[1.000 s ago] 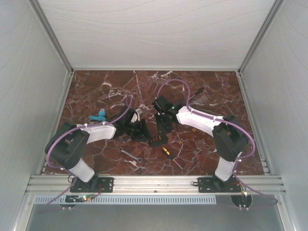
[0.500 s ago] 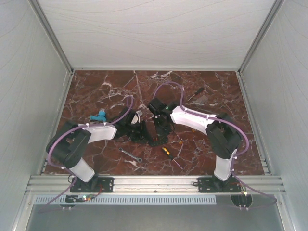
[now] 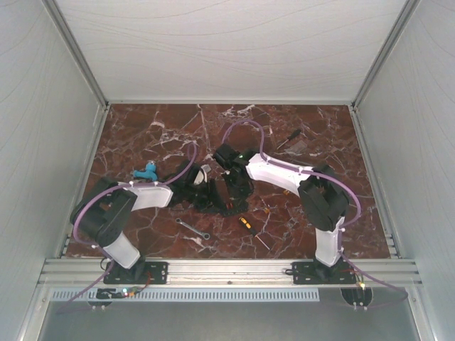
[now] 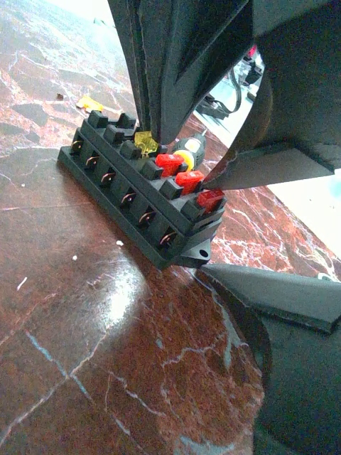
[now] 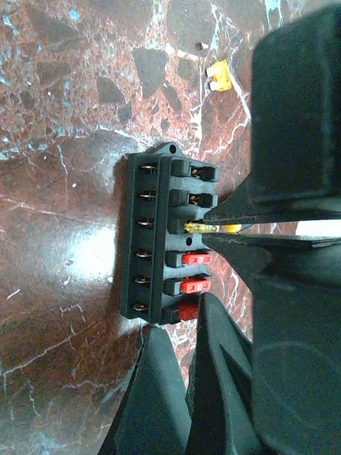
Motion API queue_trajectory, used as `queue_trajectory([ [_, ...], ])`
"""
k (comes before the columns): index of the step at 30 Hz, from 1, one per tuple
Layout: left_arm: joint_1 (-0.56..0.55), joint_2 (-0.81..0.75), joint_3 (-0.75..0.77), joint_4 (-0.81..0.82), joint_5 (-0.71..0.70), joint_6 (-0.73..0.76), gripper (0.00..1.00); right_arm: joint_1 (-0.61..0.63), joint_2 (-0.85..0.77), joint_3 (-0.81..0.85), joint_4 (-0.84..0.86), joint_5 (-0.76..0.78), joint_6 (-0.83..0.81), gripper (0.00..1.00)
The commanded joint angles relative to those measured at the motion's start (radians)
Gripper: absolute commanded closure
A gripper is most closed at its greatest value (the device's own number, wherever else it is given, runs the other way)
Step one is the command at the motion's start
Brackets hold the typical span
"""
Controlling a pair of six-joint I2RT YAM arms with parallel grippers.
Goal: Snap on the fuse box
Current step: Adjust the fuse in the fuse box base.
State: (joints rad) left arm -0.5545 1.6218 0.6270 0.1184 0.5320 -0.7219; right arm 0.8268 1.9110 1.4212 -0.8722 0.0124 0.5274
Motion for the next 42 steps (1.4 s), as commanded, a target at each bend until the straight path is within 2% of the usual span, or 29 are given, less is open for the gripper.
queue_trajectory([
  [1, -0.004, 0.015, -0.009, 0.026, 0.009, -0.01, 0.54, 0.016, 0.093, 0.005, 0.024, 0.064, -0.034, 1.0],
  [6, -0.004, 0.017, -0.017, 0.027, 0.006, -0.014, 0.54, 0.022, 0.105, -0.016, 0.037, 0.082, -0.037, 1.0],
  [16, 0.002, 0.02, -0.032, 0.028, 0.006, -0.025, 0.56, 0.04, 0.01, -0.232, 0.064, 0.117, -0.017, 1.0],
  [23, 0.003, 0.021, -0.033, 0.024, 0.004, -0.027, 0.57, 0.059, 0.046, -0.28, 0.083, 0.128, -0.014, 1.0],
  [28, 0.007, 0.014, -0.038, 0.019, 0.001, -0.025, 0.57, 0.027, 0.074, -0.328, 0.081, 0.155, -0.018, 1.0],
  [35, 0.012, 0.009, -0.042, 0.017, 0.0, -0.024, 0.57, 0.027, 0.094, -0.287, 0.042, 0.201, -0.069, 1.0],
  [42, 0.011, -0.008, -0.043, 0.021, 0.003, -0.029, 0.57, 0.048, -0.013, -0.119, 0.059, 0.119, -0.126, 0.98],
])
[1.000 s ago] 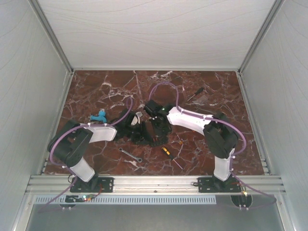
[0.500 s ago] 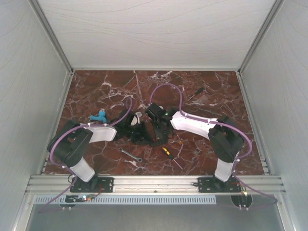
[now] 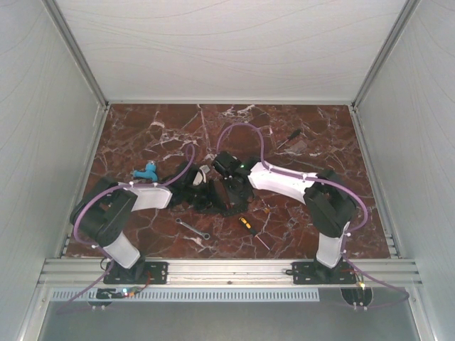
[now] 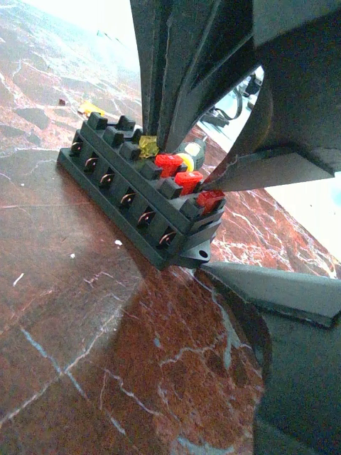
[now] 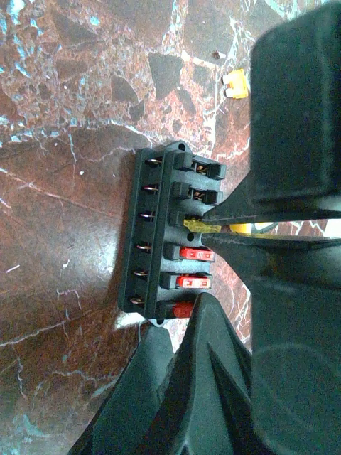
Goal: Snap on the fuse box
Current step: Adjust the fuse in the fuse box base.
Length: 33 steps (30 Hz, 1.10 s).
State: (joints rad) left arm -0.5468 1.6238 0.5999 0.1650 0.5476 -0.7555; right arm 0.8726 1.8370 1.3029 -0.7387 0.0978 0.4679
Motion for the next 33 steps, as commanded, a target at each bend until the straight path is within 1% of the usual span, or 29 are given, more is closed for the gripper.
queue_trajectory([
  [1, 0.004, -0.011, -0.015, -0.025, -0.012, 0.004, 0.57, 0.002, 0.046, 0.025, -0.074, 0.025, -0.07, 0.94],
  [4, 0.004, -0.015, -0.017, -0.022, -0.013, 0.002, 0.57, 0.0, 0.017, 0.098, -0.075, 0.005, -0.076, 0.83],
  [6, 0.004, -0.017, -0.018, -0.022, -0.012, 0.001, 0.56, -0.001, 0.006, 0.133, -0.077, 0.001, -0.077, 0.8],
  [9, 0.004, -0.018, -0.019, -0.023, -0.012, 0.002, 0.56, -0.005, -0.006, 0.159, -0.067, -0.017, -0.077, 0.78],
  [12, 0.004, -0.015, -0.017, -0.021, -0.01, 0.002, 0.56, -0.014, -0.004, 0.168, -0.061, -0.029, -0.066, 0.78],
  [20, 0.004, -0.014, -0.012, -0.019, -0.009, -0.002, 0.55, -0.029, 0.047, 0.164, -0.136, -0.032, 0.0, 0.84],
  [29, 0.004, -0.007, -0.011, -0.016, -0.003, -0.002, 0.54, -0.034, 0.075, 0.138, -0.127, -0.067, 0.022, 0.9],
  [33, 0.004, -0.008, -0.011, -0.016, -0.003, -0.004, 0.54, -0.035, 0.083, 0.136, -0.133, -0.077, 0.031, 0.9],
])
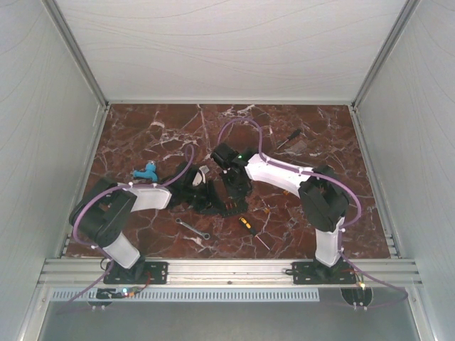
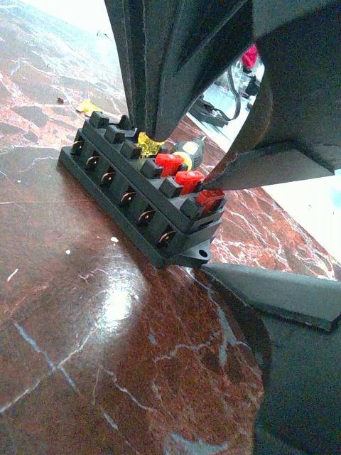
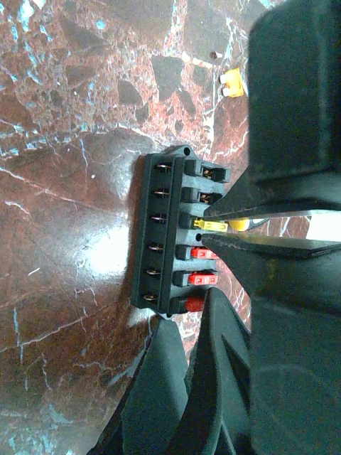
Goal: Snap on the fuse box
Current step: Adjust the fuse in the fuse box base.
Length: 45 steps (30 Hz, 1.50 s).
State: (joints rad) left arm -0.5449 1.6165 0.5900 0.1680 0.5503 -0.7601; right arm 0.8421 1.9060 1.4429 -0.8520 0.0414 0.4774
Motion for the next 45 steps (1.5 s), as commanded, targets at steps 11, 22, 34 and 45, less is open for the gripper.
queue_trajectory([
  [11, 0.002, 0.003, -0.001, -0.018, -0.003, 0.001, 0.54, -0.003, 0.036, -0.032, -0.043, 0.0, 0.041, 0.96],
  [22, 0.002, 0.008, -0.002, -0.016, -0.001, 0.001, 0.55, -0.002, 0.122, -0.078, -0.008, 0.053, 0.015, 1.0],
  [34, 0.002, 0.008, -0.005, -0.019, -0.003, 0.001, 0.55, -0.055, 0.163, -0.153, 0.05, 0.124, 0.0, 1.0],
  [45, 0.002, 0.001, -0.004, -0.022, -0.007, 0.001, 0.55, 0.018, 0.085, -0.124, 0.054, 0.065, -0.027, 0.99],
])
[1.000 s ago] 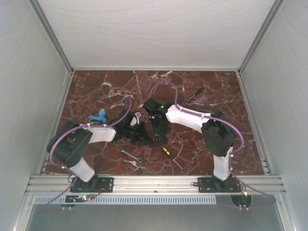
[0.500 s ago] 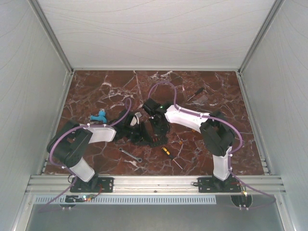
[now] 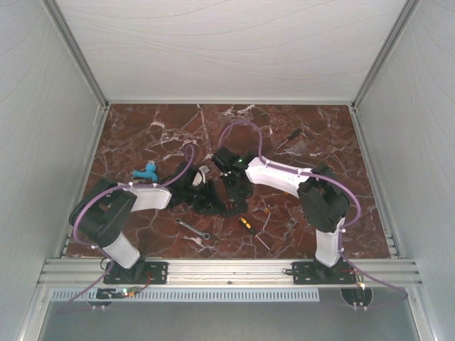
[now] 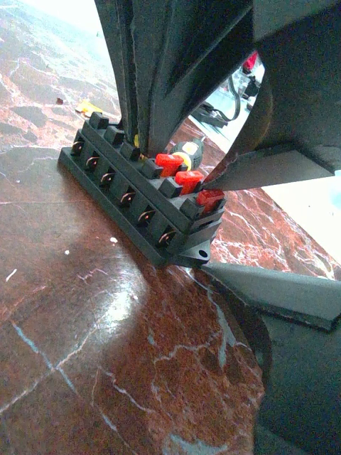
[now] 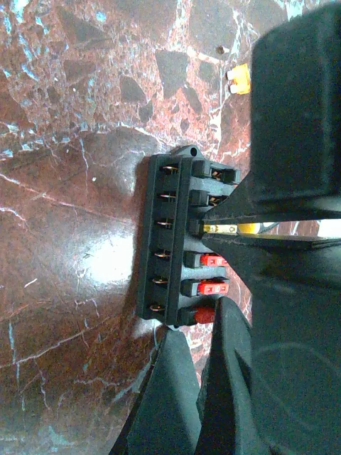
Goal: Snap on the fuse box
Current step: Adjust the fuse in the fuse box base.
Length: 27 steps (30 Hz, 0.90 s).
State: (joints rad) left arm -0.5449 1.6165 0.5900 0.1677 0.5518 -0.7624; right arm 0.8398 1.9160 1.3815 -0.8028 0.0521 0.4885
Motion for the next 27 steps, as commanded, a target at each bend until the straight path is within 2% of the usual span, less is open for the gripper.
queue_trajectory([
  [1, 0.002, 0.001, -0.004, -0.022, -0.009, 0.003, 0.55, 0.023, 0.057, -0.054, 0.005, 0.044, -0.035, 0.92],
  [4, 0.002, -0.003, -0.003, -0.022, -0.009, 0.003, 0.55, 0.025, -0.006, -0.03, 0.006, 0.032, -0.022, 0.79],
  [9, 0.002, -0.007, -0.002, -0.023, -0.01, 0.003, 0.55, 0.014, -0.085, -0.009, 0.029, -0.001, 0.002, 0.78],
  [23, 0.002, -0.003, -0.002, -0.022, -0.008, 0.002, 0.54, 0.007, -0.058, 0.023, -0.018, 0.022, 0.025, 0.94],
  [27, 0.002, -0.001, -0.001, -0.019, -0.006, 0.002, 0.54, 0.008, -0.057, 0.028, -0.019, 0.007, 0.023, 0.96],
])
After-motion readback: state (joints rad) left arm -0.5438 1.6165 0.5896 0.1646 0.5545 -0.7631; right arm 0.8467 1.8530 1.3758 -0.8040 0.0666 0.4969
